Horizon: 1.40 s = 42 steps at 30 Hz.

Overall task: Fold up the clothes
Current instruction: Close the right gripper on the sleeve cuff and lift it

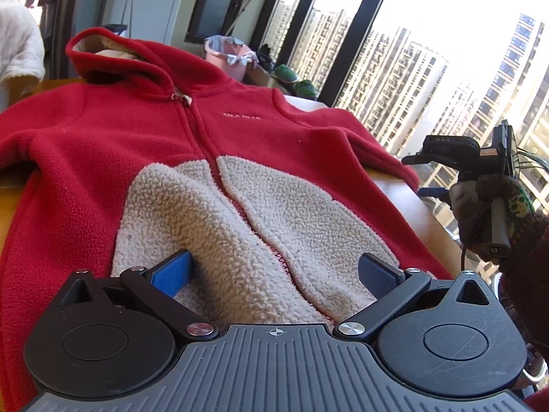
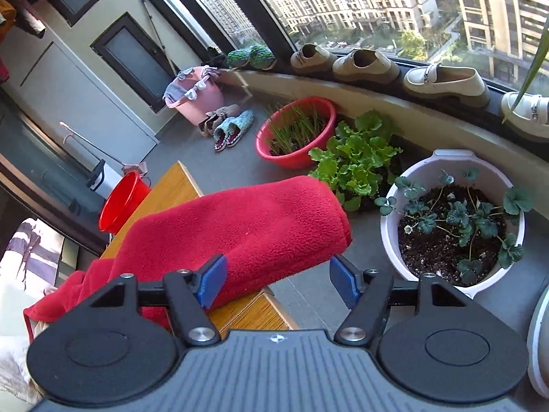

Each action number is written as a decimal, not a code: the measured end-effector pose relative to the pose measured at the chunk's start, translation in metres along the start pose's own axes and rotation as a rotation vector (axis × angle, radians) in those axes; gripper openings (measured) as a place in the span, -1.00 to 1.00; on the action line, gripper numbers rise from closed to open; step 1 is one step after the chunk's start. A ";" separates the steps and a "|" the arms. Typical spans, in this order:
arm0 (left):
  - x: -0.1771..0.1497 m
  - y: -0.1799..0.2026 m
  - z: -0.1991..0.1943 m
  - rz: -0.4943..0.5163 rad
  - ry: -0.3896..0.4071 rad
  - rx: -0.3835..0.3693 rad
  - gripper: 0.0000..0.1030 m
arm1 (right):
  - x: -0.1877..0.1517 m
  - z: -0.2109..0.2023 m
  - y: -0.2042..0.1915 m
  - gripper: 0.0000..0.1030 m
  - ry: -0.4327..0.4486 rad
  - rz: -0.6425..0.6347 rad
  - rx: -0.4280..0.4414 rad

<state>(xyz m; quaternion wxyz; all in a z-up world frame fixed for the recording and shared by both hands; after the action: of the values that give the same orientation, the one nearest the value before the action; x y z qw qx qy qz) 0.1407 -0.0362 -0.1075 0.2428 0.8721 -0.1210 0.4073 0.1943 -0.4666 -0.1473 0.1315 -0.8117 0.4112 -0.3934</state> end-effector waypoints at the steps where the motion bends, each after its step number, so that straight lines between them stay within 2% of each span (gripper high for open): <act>1: -0.001 -0.001 -0.001 -0.004 0.006 -0.009 1.00 | 0.005 0.008 0.007 0.33 -0.011 0.048 -0.009; 3: -0.001 -0.004 -0.003 -0.013 0.015 -0.025 1.00 | 0.013 0.023 0.018 0.33 -0.025 0.135 -0.016; 8: -0.003 -0.003 -0.005 0.003 0.028 -0.037 1.00 | 0.019 0.045 0.019 0.29 -0.007 0.188 0.028; 10: -0.004 -0.002 -0.004 0.014 0.030 -0.034 1.00 | 0.021 0.046 0.007 -0.26 0.024 0.121 0.046; 11: -0.004 -0.001 -0.005 0.017 0.030 -0.032 1.00 | 0.023 0.043 -0.001 -0.38 0.048 0.065 0.049; 12: -0.004 -0.001 -0.004 0.018 0.030 -0.031 1.00 | 0.023 0.038 -0.012 -0.59 0.086 -0.006 0.045; 15: -0.004 0.000 -0.005 0.019 0.028 -0.028 1.00 | 0.022 0.013 -0.045 -0.69 0.224 -0.220 0.036; 18: -0.004 0.001 -0.004 0.019 0.026 -0.022 1.00 | 0.020 -0.012 -0.069 -0.70 0.313 -0.344 0.062; 21: -0.003 0.001 -0.004 0.020 0.024 -0.015 1.00 | 0.020 -0.032 -0.083 -0.71 0.359 -0.392 0.095; 28: 0.003 -0.003 -0.007 -0.034 -0.003 -0.012 1.00 | 0.027 -0.063 -0.109 -0.73 0.405 -0.440 0.144; 34: 0.006 -0.010 -0.016 -0.092 -0.033 0.001 1.00 | 0.024 -0.095 -0.152 -0.73 0.452 -0.517 0.223; 42: 0.001 -0.009 -0.017 -0.073 -0.024 0.002 1.00 | -0.008 -0.123 -0.228 -0.73 0.468 -0.676 0.337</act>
<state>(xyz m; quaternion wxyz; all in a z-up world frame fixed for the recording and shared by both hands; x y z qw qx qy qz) 0.1343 -0.0197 -0.1008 0.2550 0.8810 -0.0917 0.3877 0.2285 -0.3043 0.0515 0.0295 -0.7568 0.0715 -0.6491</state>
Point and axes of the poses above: each gripper's, at about its wrist camera, not at the fingertips, and z roughly the way its jaws point, y to its right, x to its top, the point moved 3 cm from there along z, roughly the way its jaws point, and after that the axes turned 4 degrees about y, right-handed, at the moved point
